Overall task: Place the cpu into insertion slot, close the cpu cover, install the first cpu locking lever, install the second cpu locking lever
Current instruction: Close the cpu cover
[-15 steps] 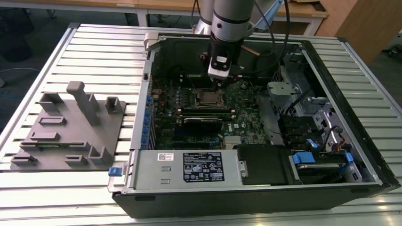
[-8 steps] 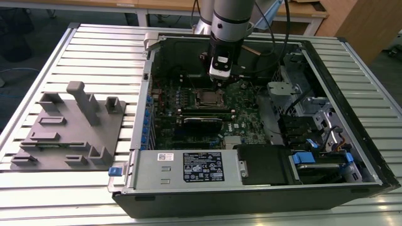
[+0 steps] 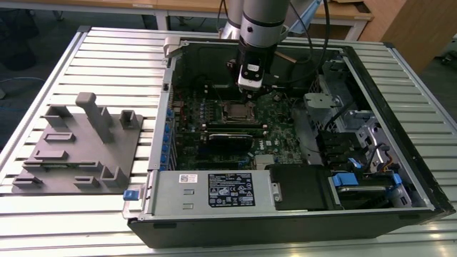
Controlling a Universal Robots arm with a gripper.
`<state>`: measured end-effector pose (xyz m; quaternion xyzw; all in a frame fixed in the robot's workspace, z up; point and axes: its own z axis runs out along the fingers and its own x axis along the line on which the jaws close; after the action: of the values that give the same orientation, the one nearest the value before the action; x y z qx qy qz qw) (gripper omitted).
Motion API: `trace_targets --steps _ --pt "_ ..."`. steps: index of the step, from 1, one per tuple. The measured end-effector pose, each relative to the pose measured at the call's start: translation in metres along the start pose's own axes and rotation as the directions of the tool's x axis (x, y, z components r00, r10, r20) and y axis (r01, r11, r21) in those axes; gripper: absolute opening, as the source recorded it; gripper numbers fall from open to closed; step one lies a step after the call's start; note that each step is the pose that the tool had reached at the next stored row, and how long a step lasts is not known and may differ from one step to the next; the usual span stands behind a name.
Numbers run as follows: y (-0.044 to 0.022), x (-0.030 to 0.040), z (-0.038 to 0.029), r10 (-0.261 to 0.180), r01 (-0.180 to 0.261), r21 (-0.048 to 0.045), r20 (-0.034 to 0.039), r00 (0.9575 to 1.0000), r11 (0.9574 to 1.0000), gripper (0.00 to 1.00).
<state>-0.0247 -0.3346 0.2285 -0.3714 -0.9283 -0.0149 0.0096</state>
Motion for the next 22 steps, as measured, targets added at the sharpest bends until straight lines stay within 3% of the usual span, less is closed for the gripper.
trace_targets --steps 12,14,18,22 --pt "0.0000 0.0000 0.0001 -0.029 0.030 0.0008 -0.0007 0.9996 0.9996 0.10" --pt "0.0000 0.0000 0.0002 -0.054 0.054 0.0014 -0.0013 0.9985 0.9985 0.10" --pt "0.0000 0.0000 0.0003 -0.117 0.117 0.0026 -0.0031 0.9931 0.9931 0.10" --pt "0.0000 0.0000 0.0006 -0.181 0.181 0.0032 -0.0055 0.9835 0.9835 0.10"
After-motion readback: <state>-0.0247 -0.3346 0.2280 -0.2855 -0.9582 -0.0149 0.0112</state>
